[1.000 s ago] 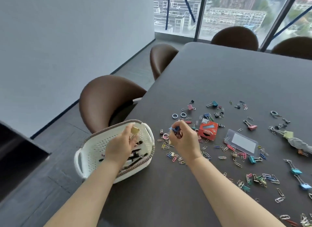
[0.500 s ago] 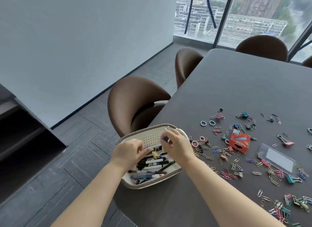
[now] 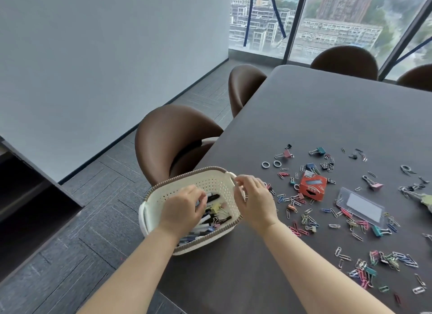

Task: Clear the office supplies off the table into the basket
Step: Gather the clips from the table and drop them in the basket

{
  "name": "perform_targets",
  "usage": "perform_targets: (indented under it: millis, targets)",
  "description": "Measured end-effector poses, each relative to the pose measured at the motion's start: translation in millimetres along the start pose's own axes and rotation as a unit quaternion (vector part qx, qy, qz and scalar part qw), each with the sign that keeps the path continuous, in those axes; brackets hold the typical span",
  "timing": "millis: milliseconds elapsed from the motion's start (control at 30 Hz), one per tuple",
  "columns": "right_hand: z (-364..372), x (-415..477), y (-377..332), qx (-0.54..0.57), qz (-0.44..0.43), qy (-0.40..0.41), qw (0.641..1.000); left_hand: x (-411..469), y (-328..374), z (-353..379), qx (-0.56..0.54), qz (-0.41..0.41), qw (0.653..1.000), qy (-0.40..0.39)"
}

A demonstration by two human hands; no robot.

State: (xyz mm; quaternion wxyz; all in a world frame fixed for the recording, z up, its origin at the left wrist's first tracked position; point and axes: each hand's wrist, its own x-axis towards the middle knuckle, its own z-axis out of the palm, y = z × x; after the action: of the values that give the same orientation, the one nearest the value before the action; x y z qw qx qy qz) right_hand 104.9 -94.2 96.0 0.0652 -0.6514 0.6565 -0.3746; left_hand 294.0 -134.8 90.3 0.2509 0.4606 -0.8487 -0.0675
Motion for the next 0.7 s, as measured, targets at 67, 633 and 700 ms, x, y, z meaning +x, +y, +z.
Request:
perform_targets:
  millis: [67, 633, 700]
  targets:
    - [-20.8, -12.0, 21.6, -0.012, 0.038, 0.015, 0.999, 4.3, 26.8, 12.8, -0.018, 0.036, 0.999, 0.021]
    - [-140.2, -237.7, 185.0, -0.173, 0.369, 0.048, 0.912, -27.2, 189.9, 192.4, 0.112, 0.083, 0.909, -0.392]
    - [-143.5, -258.1, 187.3, -0.186, 0.407, 0.056, 0.893, -27.8, 196.8, 201.9, 0.128, 0.078, 0.908, -0.391]
